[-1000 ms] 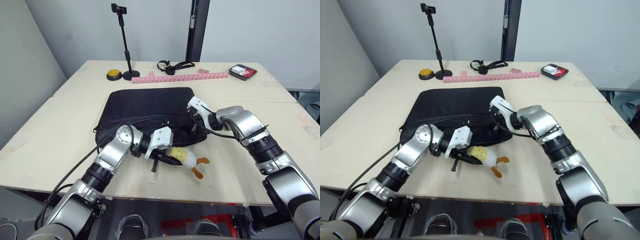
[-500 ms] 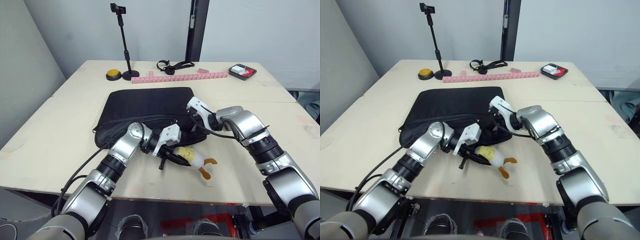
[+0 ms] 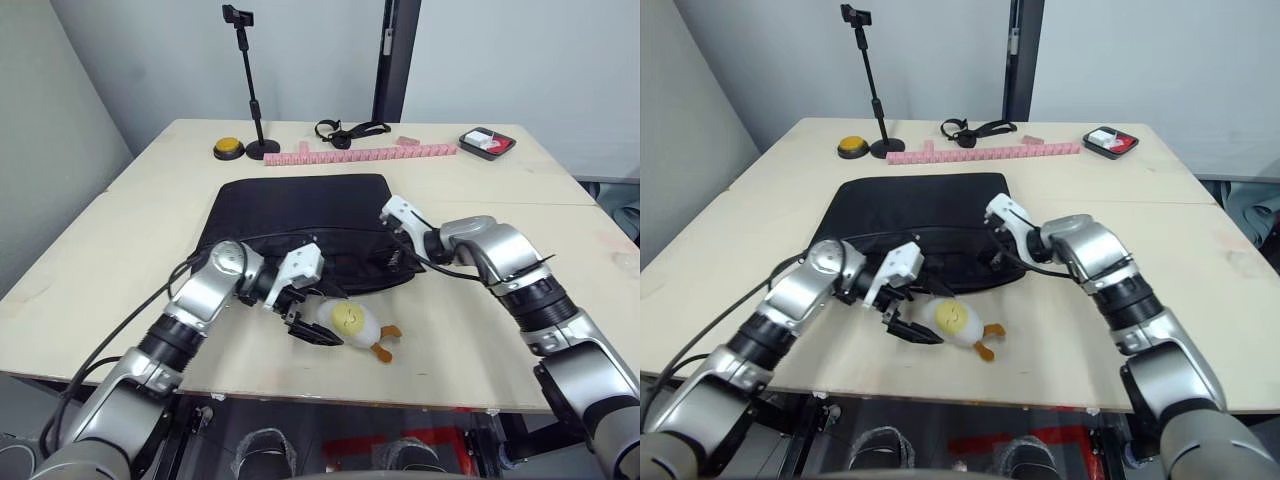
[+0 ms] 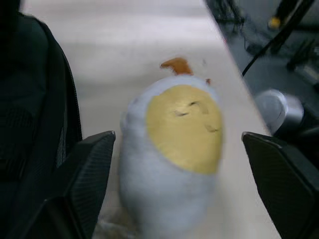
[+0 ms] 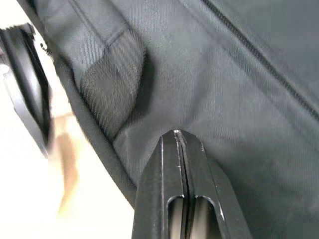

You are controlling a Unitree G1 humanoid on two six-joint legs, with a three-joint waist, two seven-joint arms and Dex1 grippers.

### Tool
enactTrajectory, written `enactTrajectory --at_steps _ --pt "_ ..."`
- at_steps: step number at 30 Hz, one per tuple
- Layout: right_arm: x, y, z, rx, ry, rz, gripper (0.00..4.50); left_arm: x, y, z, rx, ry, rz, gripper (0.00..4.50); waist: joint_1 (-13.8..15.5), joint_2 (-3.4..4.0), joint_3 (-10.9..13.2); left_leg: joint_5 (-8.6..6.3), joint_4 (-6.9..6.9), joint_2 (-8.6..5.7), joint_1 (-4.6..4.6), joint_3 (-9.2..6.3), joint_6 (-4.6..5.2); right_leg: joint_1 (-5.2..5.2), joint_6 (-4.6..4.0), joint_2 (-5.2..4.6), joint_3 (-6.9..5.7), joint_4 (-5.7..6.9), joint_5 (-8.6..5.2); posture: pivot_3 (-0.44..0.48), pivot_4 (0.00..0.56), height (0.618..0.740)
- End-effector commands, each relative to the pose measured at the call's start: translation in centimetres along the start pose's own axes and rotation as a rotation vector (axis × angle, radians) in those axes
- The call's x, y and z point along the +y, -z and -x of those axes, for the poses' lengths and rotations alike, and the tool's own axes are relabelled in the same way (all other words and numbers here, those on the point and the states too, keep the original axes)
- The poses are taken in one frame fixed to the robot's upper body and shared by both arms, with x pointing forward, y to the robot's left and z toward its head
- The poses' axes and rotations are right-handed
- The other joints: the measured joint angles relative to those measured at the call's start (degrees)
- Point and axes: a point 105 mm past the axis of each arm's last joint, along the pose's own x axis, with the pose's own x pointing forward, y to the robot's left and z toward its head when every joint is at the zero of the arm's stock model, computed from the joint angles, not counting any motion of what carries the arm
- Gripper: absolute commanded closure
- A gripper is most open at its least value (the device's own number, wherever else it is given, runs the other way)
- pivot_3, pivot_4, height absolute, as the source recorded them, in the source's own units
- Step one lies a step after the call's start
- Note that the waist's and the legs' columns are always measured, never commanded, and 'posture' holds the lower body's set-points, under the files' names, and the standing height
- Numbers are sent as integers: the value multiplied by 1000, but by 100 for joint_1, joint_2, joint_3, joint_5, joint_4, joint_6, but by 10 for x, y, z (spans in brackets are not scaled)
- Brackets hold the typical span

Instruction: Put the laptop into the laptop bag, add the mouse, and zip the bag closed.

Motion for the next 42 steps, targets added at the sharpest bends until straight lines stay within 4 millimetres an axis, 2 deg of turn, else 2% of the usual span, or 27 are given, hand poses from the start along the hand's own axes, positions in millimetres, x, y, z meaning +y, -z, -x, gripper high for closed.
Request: enactTrajectory --at_steps 1,7,13,17,21,27,28,29,34,40,41,42 --pt "-6 -19 33 -93 36 19 4500 -2 -24 20 -67 -49 -38 133 15 1 1 0 0 0 -2 1 0 -3 0 0 0 0 0 0 150 739" --pt "11 -29 93 -209 18 86 4500 3 -35 67 -163 -183 32 133 16 3 3 -1 -14 3 -2 4 -2 -10 2 6 1 -8 -1 0 150 739" --pt "39 -19 151 -255 24 249 4500 7 -47 103 -212 -262 45 133 59 3 5 -3 -27 4 -2 8 -4 -11 6 7 2 -22 -5 0 150 739" --pt "53 -26 181 -317 58 279 4500 26 -36 116 -174 -342 43 133 65 3 5 -2 -14 3 2 10 -1 -7 6 5 5 -13 -4 0 150 739" --pt "63 -22 190 -306 88 291 4500 43 -28 106 -186 -327 45 133 81 3 4 -2 -6 3 8 9 0 2 6 4 6 -9 -4 0 150 739" --pt "70 -18 191 -281 96 275 4500 56 -24 87 -216 -241 72 1865 103 2 4 0 -6 -1 -1 9 6 -5 6 -1 5 -10 -3 0 150 739" --pt "71 -19 192 -283 98 272 4500 58 -22 84 -207 -230 72 2371 106 2 4 0 -7 0 -2 9 6 -8 6 0 5 -9 -4 0 150 739" --pt "75 -20 193 -289 82 268 3977 61 -18 78 -192 -221 70 2744 113 2 4 0 -8 2 -2 7 6 -6 6 2 4 -10 -4 0 150 739" --pt "95 -21 193 -259 -5 252 2297 80 -1 59 -108 -226 58 4495 183 2 4 1 -4 -3 -1 9 12 -2 6 -4 5 -12 -4 0 150 739" --pt "101 -10 171 -187 -56 232 273 89 16 50 -14 -240 90 4500 271 1 5 1 -2 -2 2 2 13 8 6 -6 4 -12 -4 0 150 739" --pt "101 -10 166 -187 -64 228 31 90 18 49 -4 -239 84 4500 279 1 5 1 0 -3 6 3 13 12 6 -7 4 -11 -3 0 150 739" --pt "100 -8 158 -176 -71 222 31 90 20 49 5 -246 76 4500 284 0 4 1 2 -3 6 2 13 13 6 -8 4 -10 -3 0 150 739"
